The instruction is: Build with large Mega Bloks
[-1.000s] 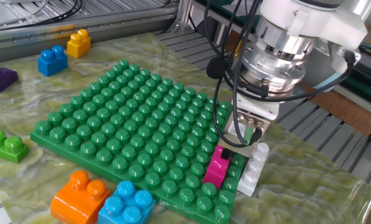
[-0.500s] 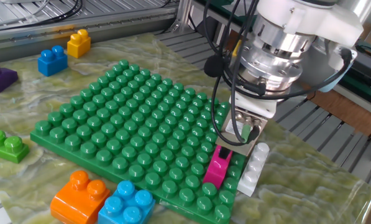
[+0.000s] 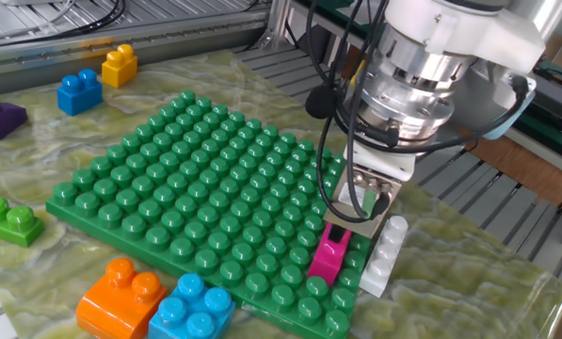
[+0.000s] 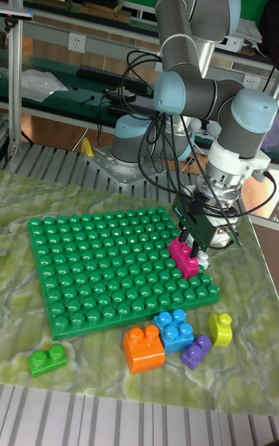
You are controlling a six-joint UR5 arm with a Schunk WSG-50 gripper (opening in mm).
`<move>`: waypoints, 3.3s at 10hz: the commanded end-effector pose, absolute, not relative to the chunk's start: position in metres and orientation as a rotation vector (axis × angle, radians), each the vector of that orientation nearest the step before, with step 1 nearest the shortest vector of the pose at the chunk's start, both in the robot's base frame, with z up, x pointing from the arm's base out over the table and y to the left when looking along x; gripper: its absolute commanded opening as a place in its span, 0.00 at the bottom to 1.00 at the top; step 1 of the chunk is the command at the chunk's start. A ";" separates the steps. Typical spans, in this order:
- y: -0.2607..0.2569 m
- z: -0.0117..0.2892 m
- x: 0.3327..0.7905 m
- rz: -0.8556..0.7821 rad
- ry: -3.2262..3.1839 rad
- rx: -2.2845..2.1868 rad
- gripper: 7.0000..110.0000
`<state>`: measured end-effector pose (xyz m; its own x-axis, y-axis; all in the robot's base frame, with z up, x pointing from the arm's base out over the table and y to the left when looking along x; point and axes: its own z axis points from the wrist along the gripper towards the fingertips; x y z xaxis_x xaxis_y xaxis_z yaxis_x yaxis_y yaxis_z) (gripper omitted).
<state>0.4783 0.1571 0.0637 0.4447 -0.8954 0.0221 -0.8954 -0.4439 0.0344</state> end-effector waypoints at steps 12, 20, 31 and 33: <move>0.160 0.063 0.484 0.025 -1.672 2.634 0.36; 0.157 0.119 0.466 -0.034 -1.784 2.516 0.36; 0.253 0.133 0.455 -0.245 -2.945 1.204 0.15; 0.247 0.134 0.471 -0.011 -3.073 0.836 0.15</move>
